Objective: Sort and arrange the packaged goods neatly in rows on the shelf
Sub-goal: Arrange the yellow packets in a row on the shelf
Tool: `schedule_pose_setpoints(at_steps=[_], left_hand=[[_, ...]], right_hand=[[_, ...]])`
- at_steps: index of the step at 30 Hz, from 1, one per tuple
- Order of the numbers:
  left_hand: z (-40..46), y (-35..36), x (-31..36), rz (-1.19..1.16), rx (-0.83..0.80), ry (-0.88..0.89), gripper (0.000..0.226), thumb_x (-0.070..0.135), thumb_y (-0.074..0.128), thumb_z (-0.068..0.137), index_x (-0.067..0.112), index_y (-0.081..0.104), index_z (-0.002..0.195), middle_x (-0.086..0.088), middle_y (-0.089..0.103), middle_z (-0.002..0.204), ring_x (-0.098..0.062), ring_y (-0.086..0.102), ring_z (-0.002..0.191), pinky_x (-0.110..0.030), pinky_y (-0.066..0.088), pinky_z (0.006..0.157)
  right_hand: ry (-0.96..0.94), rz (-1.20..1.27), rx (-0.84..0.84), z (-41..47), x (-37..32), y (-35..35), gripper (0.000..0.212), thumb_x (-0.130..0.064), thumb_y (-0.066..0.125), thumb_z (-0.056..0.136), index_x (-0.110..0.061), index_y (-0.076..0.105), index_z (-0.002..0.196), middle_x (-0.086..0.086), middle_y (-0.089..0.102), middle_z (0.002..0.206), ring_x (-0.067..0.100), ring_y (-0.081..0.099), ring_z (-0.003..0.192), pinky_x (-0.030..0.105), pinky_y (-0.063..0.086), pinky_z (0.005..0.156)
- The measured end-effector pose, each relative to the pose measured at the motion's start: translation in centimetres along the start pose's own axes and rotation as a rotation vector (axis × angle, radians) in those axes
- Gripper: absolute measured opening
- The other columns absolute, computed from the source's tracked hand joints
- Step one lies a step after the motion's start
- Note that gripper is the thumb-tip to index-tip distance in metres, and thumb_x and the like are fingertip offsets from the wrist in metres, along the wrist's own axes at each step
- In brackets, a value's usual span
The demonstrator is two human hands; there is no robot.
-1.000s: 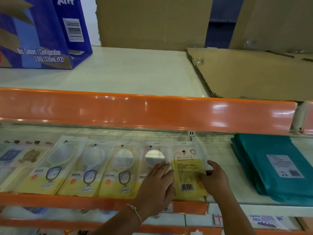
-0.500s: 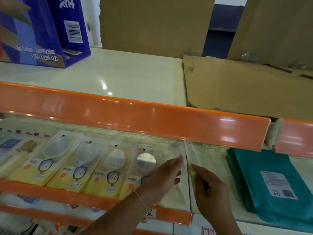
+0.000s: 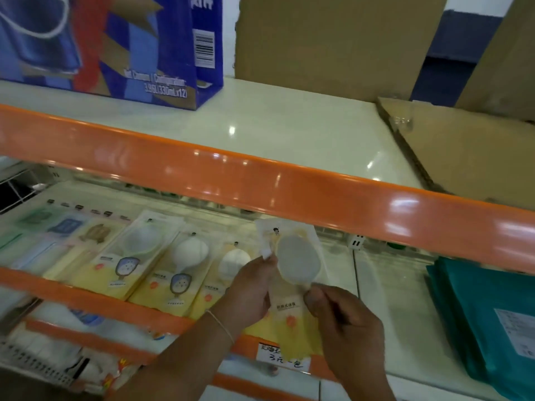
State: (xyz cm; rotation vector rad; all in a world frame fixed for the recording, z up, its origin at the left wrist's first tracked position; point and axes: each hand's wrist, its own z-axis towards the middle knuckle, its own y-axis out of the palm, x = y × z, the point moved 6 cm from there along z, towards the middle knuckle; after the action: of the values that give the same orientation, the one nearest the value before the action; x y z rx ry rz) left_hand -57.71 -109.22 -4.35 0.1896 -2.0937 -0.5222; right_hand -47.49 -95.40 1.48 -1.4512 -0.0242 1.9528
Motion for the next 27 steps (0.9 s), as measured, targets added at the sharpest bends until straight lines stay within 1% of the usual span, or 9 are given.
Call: schedule_pose_setpoints(at_steps=[3,6,8,11,14,17,20,24,27], left_hand=[[-0.3,-2.6,0.8,-0.026,-0.078,-0.055,0.039,0.022,0.055,0.094,0.001,0.059,0.126,-0.026,0.063,0.12,-0.044,0.06,0.111,-0.048,0.052,0.087],[-0.9,-4.7,0.4,0.048,-0.103,-0.142,0.035,0.022,0.056,0.093,0.001,0.064,0.12,-0.025,0.066,0.115,-0.044,0.06,0.11,-0.047,0.052,0.085],[-0.9,-5.8,-0.4,0.105,-0.143,-0.161,0.036,0.024,0.059,0.089,0.002,0.066,0.118,-0.023,0.068,0.113,-0.042,0.062,0.108,-0.049,0.049,0.091],[-0.8,-7.4,-0.6,0.128,-0.147,-0.179,0.031,0.021,0.057,0.092,0.004,0.067,0.116,-0.019,0.071,0.107,-0.038,0.066,0.101,-0.049,0.051,0.093],[-0.4,-9.7,0.2,0.121,-0.131,-0.188,0.03,0.021,0.054,0.095,0.004,0.069,0.114,-0.02,0.07,0.107,-0.039,0.066,0.099,-0.049,0.051,0.092],[0.2,-12.0,1.5,0.193,-0.141,-0.152,0.032,0.023,0.052,0.097,0.003,0.067,0.116,-0.018,0.07,0.11,-0.037,0.065,0.105,-0.048,0.05,0.096],[-0.1,-13.4,3.6,0.417,-0.085,-0.01,0.03,0.028,0.048,0.101,0.01,0.066,0.116,-0.009,0.07,0.108,-0.026,0.066,0.1,-0.037,0.053,0.088],[-1.0,-15.2,6.6,0.677,-0.004,0.407,0.019,0.028,0.046,0.101,0.022,0.061,0.11,0.006,0.067,0.094,0.0,0.064,0.077,-0.014,0.053,0.065],[-0.7,-16.5,7.0,1.026,0.094,0.748,0.019,0.026,0.047,0.099,0.02,0.06,0.112,0.003,0.066,0.097,-0.008,0.064,0.084,-0.026,0.055,0.072]], right_hand=[[0.34,0.1,0.216,0.7,1.8,-0.9,0.04,-0.047,0.063,0.084,-0.014,0.066,0.062,0.001,0.062,0.049,0.015,0.055,0.043,0.031,0.049,0.048],[0.544,0.167,0.291,0.5,3.2,0.2,0.067,-0.058,0.06,0.086,-0.009,0.035,0.047,0.014,0.033,0.048,0.023,0.034,0.046,0.034,0.033,0.052],[0.63,0.157,0.225,0.0,3.7,2.2,0.062,-0.051,0.061,0.089,-0.011,0.041,0.046,0.013,0.037,0.05,0.024,0.036,0.05,0.034,0.032,0.057],[0.699,0.17,0.042,-0.8,4.3,6.1,0.052,-0.049,0.059,0.09,0.001,0.062,0.078,0.022,0.06,0.072,0.027,0.056,0.067,0.036,0.044,0.065],[0.76,0.208,-0.135,-1.6,3.6,9.6,0.031,-0.039,0.059,0.094,-0.01,0.069,0.092,0.01,0.069,0.085,0.023,0.066,0.081,0.039,0.055,0.075],[0.717,0.211,-0.227,-1.7,1.9,12.1,0.02,-0.028,0.062,0.093,-0.011,0.072,0.089,0.005,0.069,0.074,0.018,0.064,0.067,0.029,0.049,0.057],[0.671,0.197,-0.166,-1.9,1.3,13.5,0.015,-0.024,0.065,0.092,-0.012,0.073,0.087,0.007,0.069,0.072,0.02,0.062,0.066,0.031,0.048,0.057],[0.679,0.141,-0.017,-1.2,2.2,13.3,0.018,-0.024,0.066,0.092,-0.012,0.073,0.08,0.014,0.07,0.07,0.029,0.063,0.066,0.037,0.048,0.061],[0.68,0.044,0.044,0.0,3.6,12.4,0.023,-0.027,0.064,0.092,-0.009,0.07,0.078,0.025,0.068,0.079,0.041,0.063,0.065,0.044,0.051,0.059]])
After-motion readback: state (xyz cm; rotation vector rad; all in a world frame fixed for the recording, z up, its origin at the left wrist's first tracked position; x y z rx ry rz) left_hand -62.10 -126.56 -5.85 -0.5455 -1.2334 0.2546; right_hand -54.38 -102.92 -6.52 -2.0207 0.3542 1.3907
